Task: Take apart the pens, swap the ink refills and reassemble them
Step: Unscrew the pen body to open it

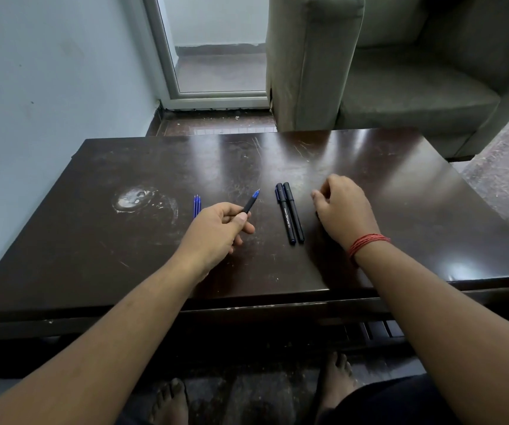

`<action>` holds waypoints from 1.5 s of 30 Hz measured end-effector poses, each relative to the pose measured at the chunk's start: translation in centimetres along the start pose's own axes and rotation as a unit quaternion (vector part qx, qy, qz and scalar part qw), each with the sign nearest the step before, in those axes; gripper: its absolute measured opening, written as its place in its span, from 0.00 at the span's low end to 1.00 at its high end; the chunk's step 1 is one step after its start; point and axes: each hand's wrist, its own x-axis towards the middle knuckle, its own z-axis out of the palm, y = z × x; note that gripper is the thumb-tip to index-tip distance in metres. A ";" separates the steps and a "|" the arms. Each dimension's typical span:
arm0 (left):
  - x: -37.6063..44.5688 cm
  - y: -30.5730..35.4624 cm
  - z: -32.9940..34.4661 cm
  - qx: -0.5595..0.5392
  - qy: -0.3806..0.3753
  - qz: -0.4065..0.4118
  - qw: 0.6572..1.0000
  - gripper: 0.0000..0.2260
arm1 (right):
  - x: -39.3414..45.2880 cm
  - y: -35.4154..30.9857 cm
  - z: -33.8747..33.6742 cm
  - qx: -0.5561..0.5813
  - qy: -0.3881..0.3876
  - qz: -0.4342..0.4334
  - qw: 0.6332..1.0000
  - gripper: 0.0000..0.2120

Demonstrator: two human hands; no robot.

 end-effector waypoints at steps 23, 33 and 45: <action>-0.9 0.4 0.9 0.281 0.031 0.237 0.929 0.03 | -2.1 -5.1 -0.7 0.221 -0.235 -0.062 0.944 0.07; -1.1 1.6 0.2 0.194 -0.004 0.155 0.969 0.07 | -2.3 -5.7 -1.1 0.232 -0.174 -0.132 0.948 0.06; -1.1 1.3 0.5 0.197 -0.018 0.146 0.969 0.07 | -2.0 -5.3 -0.8 0.272 -0.207 -0.048 0.939 0.11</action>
